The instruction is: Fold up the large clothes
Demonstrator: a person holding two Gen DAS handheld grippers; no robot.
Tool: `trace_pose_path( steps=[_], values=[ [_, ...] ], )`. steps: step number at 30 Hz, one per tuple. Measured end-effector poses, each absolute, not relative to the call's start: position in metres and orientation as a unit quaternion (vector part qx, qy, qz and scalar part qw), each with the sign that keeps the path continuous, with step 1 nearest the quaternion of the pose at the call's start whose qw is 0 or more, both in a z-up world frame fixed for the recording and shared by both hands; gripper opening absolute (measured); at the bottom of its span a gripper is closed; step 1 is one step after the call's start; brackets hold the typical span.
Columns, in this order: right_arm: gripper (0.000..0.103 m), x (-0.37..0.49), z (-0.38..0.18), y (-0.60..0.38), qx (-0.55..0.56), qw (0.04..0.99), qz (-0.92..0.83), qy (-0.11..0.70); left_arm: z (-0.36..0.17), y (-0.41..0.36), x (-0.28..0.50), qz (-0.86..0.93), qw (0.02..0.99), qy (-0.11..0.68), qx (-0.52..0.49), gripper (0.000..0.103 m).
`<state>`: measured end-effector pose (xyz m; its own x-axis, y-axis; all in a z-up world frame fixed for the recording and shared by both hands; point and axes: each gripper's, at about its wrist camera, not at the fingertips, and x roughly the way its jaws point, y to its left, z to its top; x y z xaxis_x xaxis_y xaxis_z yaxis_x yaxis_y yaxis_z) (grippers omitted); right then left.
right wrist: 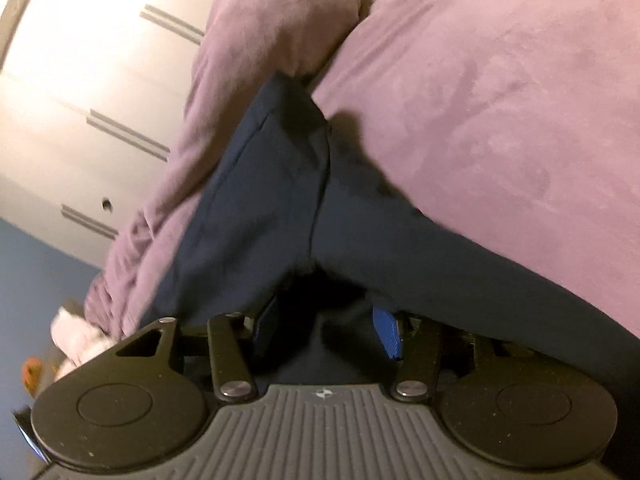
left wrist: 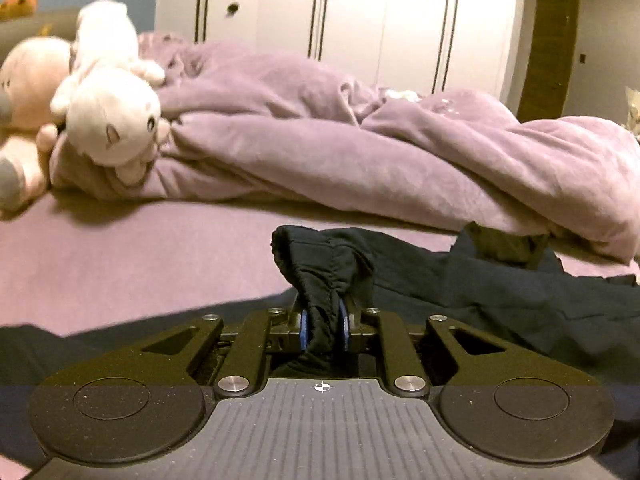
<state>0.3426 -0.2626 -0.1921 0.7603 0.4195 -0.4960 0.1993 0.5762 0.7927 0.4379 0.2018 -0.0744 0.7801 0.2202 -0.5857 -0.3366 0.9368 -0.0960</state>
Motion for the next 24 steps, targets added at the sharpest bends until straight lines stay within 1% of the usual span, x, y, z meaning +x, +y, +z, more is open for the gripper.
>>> trace_pose_path(
  steps=[3, 4, 5, 7, 10, 13, 15, 17, 18, 19, 20, 21, 22, 24],
  values=[
    [0.053, 0.353, -0.187, -0.258, 0.457, 0.826, 0.076, 0.322, -0.084, 0.198, 0.442, 0.144, 0.935, 0.31, -0.097, 0.018],
    [0.049, 0.358, -0.187, -0.256, 0.451, 0.828, 0.07, 0.325, -0.088, 0.197, 0.441, 0.142, 0.934, 0.314, -0.099, 0.018],
    [0.043, 0.362, -0.188, -0.255, 0.451, 0.828, 0.065, 0.328, -0.094, 0.196, 0.442, 0.138, 0.931, 0.322, -0.104, 0.018],
    [0.025, 0.369, -0.192, -0.253, 0.441, 0.831, 0.057, 0.333, -0.103, 0.194, 0.442, 0.133, 0.927, 0.335, -0.107, 0.018],
    [0.014, 0.37, -0.188, -0.256, 0.401, 0.856, 0.039, 0.325, -0.115, 0.183, 0.445, 0.105, 0.929, 0.337, -0.109, 0.018],
    [0.012, 0.365, -0.182, -0.262, 0.346, 0.89, -0.007, 0.297, -0.12, 0.162, 0.452, 0.08, 0.934, 0.334, -0.098, 0.018],
    [0.01, 0.366, -0.186, -0.263, 0.329, 0.895, -0.025, 0.301, -0.124, 0.148, 0.458, 0.094, 0.935, 0.336, -0.066, 0.019],
    [0.01, 0.368, -0.185, -0.257, 0.294, 0.902, -0.017, 0.317, -0.129, 0.143, 0.463, 0.108, 0.933, 0.342, -0.043, 0.021],
    [0.012, 0.367, -0.181, -0.254, 0.271, 0.907, -0.01, 0.322, -0.13, 0.144, 0.464, 0.113, 0.931, 0.345, -0.041, 0.023],
    [0.02, 0.364, -0.174, -0.252, 0.252, 0.911, -0.003, 0.328, -0.13, 0.146, 0.464, 0.116, 0.931, 0.345, -0.045, 0.023],
    [0.025, 0.359, -0.168, -0.253, 0.241, 0.914, -0.001, 0.327, -0.128, 0.149, 0.462, 0.116, 0.932, 0.341, -0.05, 0.023],
    [0.032, 0.349, -0.159, -0.252, 0.223, 0.921, -0.001, 0.321, -0.126, 0.152, 0.46, 0.117, 0.933, 0.336, -0.054, 0.024],
    [0.035, 0.34, -0.149, -0.251, 0.205, 0.928, 0.001, 0.311, -0.125, 0.156, 0.459, 0.118, 0.933, 0.335, -0.059, 0.027],
    [0.038, 0.319, -0.138, -0.252, 0.186, 0.941, 0.006, 0.282, -0.127, 0.161, 0.46, 0.123, 0.929, 0.342, -0.072, 0.033]
  ],
)
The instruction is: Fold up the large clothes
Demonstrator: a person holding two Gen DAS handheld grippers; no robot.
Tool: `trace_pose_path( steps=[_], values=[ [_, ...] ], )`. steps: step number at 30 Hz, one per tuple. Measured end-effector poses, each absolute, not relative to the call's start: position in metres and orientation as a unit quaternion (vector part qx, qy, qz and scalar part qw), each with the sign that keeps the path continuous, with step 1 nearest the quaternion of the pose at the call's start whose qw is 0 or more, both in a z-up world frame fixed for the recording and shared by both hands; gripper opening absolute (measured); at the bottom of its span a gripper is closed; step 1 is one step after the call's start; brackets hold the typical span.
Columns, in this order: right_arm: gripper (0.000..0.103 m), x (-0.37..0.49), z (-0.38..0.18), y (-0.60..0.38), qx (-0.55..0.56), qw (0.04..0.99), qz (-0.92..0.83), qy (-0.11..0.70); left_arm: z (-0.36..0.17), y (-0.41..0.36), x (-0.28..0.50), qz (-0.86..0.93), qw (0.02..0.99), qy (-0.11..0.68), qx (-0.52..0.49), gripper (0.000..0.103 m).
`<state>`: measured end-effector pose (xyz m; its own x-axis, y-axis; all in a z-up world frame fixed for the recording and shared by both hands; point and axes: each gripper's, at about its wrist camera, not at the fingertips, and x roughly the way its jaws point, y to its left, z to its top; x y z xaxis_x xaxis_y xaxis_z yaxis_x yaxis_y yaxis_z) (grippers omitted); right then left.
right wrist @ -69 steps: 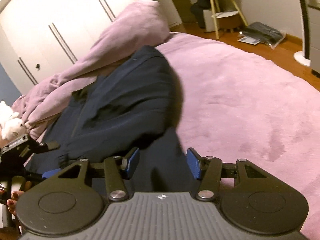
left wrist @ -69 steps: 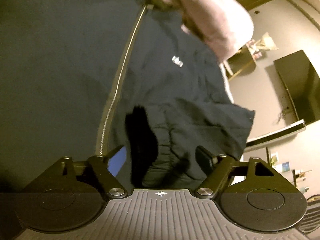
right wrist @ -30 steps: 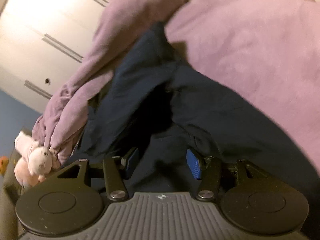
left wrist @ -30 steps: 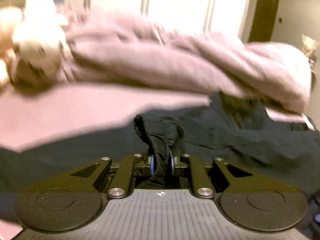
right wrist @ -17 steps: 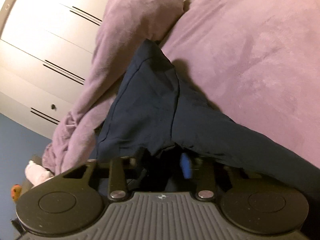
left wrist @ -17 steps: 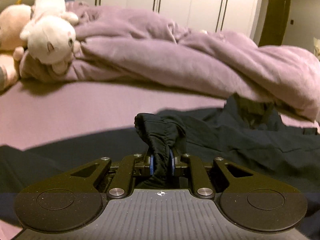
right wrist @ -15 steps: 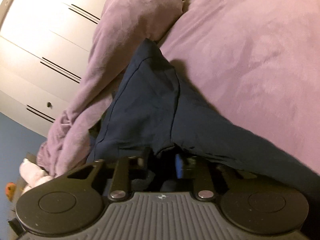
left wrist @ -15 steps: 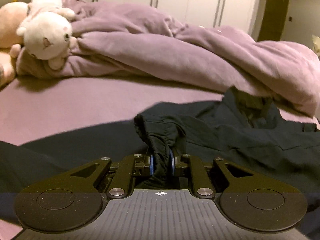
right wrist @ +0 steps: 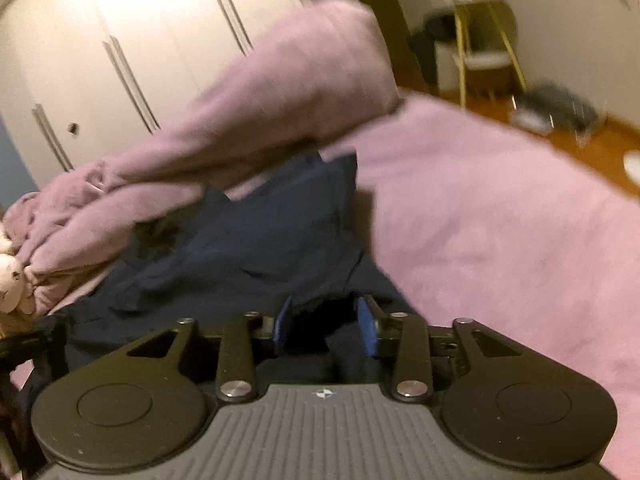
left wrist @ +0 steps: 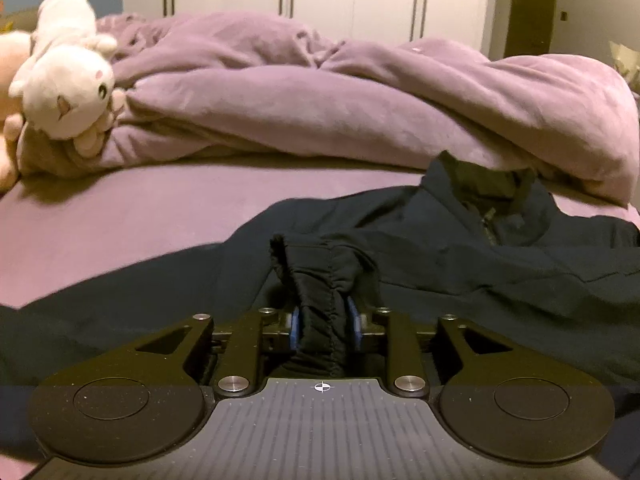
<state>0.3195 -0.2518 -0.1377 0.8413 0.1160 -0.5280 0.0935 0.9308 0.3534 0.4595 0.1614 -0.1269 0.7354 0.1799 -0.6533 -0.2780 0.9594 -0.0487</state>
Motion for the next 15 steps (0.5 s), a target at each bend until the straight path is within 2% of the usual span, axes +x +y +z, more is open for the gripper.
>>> trace_pose_path(
  steps=[3, 7, 11, 15],
  values=[
    [0.037, 0.315, -0.131, -0.239, 0.148, 0.956, 0.003, 0.254, -0.129, 0.169, 0.46, 0.128, 0.921, 0.353, -0.102, 0.036],
    [0.037, 0.339, -0.146, -0.22, 0.09, 0.954, 0.005, 0.286, -0.12, 0.172, 0.454, 0.15, 0.922, 0.349, -0.079, 0.049],
    [0.036, 0.362, -0.172, -0.221, 0.081, 0.933, -0.014, 0.35, -0.107, 0.177, 0.431, 0.156, 0.929, 0.332, -0.053, 0.048],
    [0.035, 0.35, -0.168, -0.215, 0.059, 0.942, -0.021, 0.331, -0.113, 0.163, 0.412, 0.114, 0.93, 0.345, -0.049, 0.049]
  ],
)
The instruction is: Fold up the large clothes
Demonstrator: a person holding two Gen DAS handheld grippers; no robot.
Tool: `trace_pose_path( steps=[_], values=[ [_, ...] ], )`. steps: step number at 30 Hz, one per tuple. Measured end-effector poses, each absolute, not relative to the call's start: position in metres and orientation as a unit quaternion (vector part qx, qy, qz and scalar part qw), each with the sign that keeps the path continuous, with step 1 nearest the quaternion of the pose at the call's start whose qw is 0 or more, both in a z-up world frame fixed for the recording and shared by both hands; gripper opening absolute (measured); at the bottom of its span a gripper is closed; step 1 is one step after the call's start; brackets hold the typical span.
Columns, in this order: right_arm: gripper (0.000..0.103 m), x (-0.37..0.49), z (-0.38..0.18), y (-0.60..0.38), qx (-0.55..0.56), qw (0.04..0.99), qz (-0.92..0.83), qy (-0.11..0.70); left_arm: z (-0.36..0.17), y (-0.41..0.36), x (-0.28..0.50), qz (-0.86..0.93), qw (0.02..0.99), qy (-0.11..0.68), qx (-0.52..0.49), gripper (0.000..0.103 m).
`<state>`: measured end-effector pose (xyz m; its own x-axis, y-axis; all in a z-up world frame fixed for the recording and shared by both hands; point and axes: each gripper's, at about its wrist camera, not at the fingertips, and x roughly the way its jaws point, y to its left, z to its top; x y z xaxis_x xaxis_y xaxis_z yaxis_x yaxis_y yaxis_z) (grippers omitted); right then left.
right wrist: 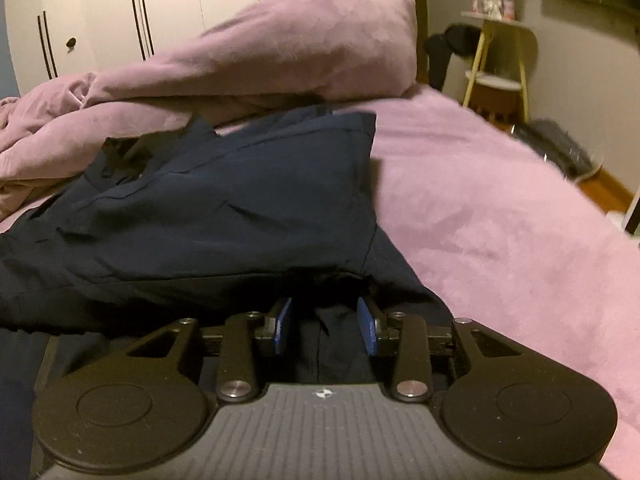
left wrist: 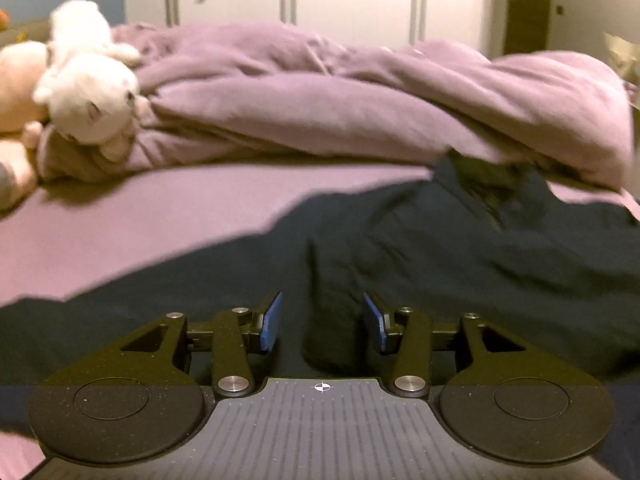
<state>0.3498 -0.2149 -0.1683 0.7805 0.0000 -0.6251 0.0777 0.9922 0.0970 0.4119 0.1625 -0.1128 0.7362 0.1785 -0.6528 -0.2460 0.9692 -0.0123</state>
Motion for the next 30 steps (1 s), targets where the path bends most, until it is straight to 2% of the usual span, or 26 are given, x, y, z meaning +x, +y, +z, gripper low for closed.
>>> trace_pose_path(
  steps=[4, 7, 11, 15, 18, 21, 24, 26, 30],
  values=[
    [0.034, 0.351, -0.16, -0.207, 0.047, 0.952, -0.022, 0.301, -0.136, 0.152, 0.414, 0.095, 0.916, 0.382, -0.074, 0.048],
    [0.033, 0.367, -0.173, -0.203, 0.008, 0.943, -0.021, 0.333, -0.145, 0.148, 0.425, 0.1, 0.913, 0.388, -0.082, 0.049],
    [0.033, 0.377, -0.187, -0.198, -0.031, 0.942, -0.026, 0.334, -0.149, 0.146, 0.443, 0.106, 0.912, 0.389, -0.081, 0.053],
    [0.033, 0.387, -0.189, -0.192, -0.042, 0.94, -0.037, 0.337, -0.157, 0.147, 0.458, 0.12, 0.906, 0.395, -0.09, 0.063],
    [0.035, 0.391, -0.19, -0.188, -0.057, 0.937, -0.039, 0.342, -0.158, 0.142, 0.455, 0.125, 0.907, 0.396, -0.073, 0.063],
    [0.035, 0.387, -0.183, -0.188, -0.054, 0.936, -0.032, 0.347, -0.149, 0.142, 0.444, 0.13, 0.904, 0.404, -0.062, 0.064],
    [0.035, 0.37, -0.169, -0.193, -0.022, 0.943, -0.031, 0.331, -0.141, 0.156, 0.423, 0.129, 0.901, 0.404, -0.085, 0.069],
    [0.035, 0.364, -0.168, -0.197, -0.012, 0.947, -0.038, 0.32, -0.136, 0.171, 0.406, 0.119, 0.903, 0.397, -0.112, 0.069],
    [0.037, 0.375, -0.188, -0.197, -0.038, 0.932, -0.038, 0.358, -0.122, 0.204, 0.363, 0.086, 0.904, 0.375, -0.185, 0.07]
  ],
)
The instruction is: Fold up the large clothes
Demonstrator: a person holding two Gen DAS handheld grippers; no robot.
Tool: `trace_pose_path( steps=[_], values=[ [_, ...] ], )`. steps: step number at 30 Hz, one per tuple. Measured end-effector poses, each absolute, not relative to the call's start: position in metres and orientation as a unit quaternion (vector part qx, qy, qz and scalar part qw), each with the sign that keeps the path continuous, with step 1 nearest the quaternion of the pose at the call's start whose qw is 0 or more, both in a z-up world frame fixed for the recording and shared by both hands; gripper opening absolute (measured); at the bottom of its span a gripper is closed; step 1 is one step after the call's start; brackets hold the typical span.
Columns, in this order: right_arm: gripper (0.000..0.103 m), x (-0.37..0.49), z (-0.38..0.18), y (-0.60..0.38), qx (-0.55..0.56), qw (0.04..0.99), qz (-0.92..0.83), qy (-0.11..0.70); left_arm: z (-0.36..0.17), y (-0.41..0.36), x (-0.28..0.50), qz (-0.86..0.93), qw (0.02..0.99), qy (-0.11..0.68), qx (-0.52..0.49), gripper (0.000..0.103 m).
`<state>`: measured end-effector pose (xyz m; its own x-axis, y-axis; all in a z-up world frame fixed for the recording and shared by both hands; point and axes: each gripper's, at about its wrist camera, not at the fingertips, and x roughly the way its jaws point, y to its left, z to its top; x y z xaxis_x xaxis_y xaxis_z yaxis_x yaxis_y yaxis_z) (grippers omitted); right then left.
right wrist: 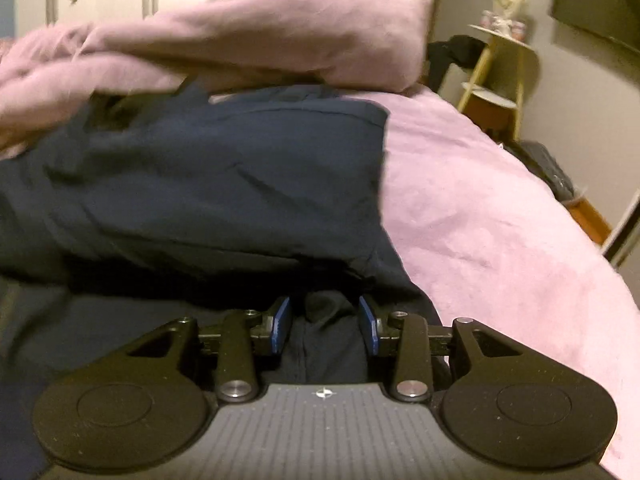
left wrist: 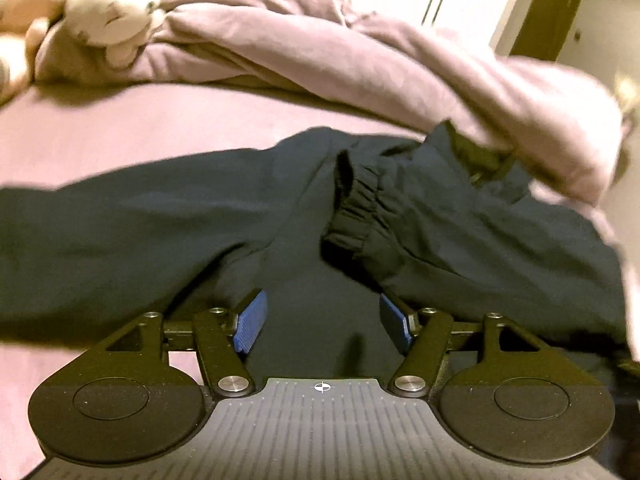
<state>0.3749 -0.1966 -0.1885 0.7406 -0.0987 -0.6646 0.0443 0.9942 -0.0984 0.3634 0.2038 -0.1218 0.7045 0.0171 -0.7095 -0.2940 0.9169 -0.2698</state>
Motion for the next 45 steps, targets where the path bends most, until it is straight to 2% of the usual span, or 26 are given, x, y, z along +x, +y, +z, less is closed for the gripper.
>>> trace_pose_path(
  steps=[3, 4, 6, 11, 15, 17, 20, 22, 23, 24, 27, 34, 39, 41, 43, 45],
  values=[
    [0.037, 0.368, -0.173, -0.192, -0.038, 0.931, -0.037, 0.361, -0.113, 0.234, 0.322, 0.128, 0.903, 0.357, -0.202, 0.085],
    [0.037, 0.361, -0.167, -0.193, -0.022, 0.934, -0.029, 0.355, -0.112, 0.249, 0.306, 0.15, 0.903, 0.347, -0.203, 0.085],
    [0.037, 0.34, -0.157, -0.197, 0.022, 0.939, -0.012, 0.342, -0.114, 0.278, 0.283, 0.188, 0.897, 0.338, -0.214, 0.085],
    [0.039, 0.285, -0.149, -0.204, 0.13, 0.932, 0.023, 0.337, -0.135, 0.371, 0.229, 0.334, 0.83, 0.29, -0.338, 0.083],
    [0.039, 0.254, -0.153, -0.198, 0.139, 0.927, 0.031, 0.347, -0.165, 0.426, 0.209, 0.368, 0.771, 0.243, -0.46, 0.072],
    [0.04, 0.244, -0.154, -0.197, 0.127, 0.928, 0.019, 0.349, -0.178, 0.444, 0.2, 0.354, 0.751, 0.19, -0.524, 0.071],
    [0.04, 0.232, -0.156, -0.199, 0.124, 0.927, 0.007, 0.354, -0.192, 0.462, 0.194, 0.35, 0.716, 0.138, -0.588, 0.055],
    [0.04, 0.231, -0.158, -0.206, 0.131, 0.926, -0.004, 0.353, -0.201, 0.468, 0.193, 0.351, 0.698, 0.128, -0.611, 0.028],
    [0.04, 0.232, -0.159, -0.209, 0.136, 0.925, -0.011, 0.355, -0.205, 0.471, 0.191, 0.35, 0.691, 0.129, -0.62, 0.021],
    [0.04, 0.232, -0.161, -0.212, 0.141, 0.922, -0.018, 0.359, -0.208, 0.472, 0.191, 0.344, 0.688, 0.128, -0.625, 0.015],
    [0.04, 0.233, -0.168, -0.22, 0.157, 0.915, -0.026, 0.371, -0.203, 0.468, 0.19, 0.339, 0.707, 0.129, -0.607, 0.011],
    [0.04, 0.223, -0.169, -0.231, 0.177, 0.918, -0.015, 0.355, -0.101, 0.404, 0.237, 0.235, 0.858, 0.103, -0.445, 0.01],
    [0.04, 0.219, -0.167, -0.241, 0.197, 0.92, -0.013, 0.338, -0.025, 0.252, 0.308, 0.011, 0.94, 0.132, -0.314, 0.011],
    [0.04, 0.218, -0.165, -0.244, 0.205, 0.92, -0.012, 0.334, -0.02, 0.192, 0.33, -0.065, 0.942, 0.16, -0.289, 0.02],
    [0.04, 0.216, -0.165, -0.248, 0.209, 0.919, -0.011, 0.333, -0.032, 0.136, 0.349, -0.118, 0.934, 0.205, -0.269, 0.047],
    [0.04, 0.215, -0.165, -0.253, 0.212, 0.918, -0.006, 0.336, -0.055, 0.093, 0.366, -0.134, 0.926, 0.274, -0.223, 0.044]
  ],
)
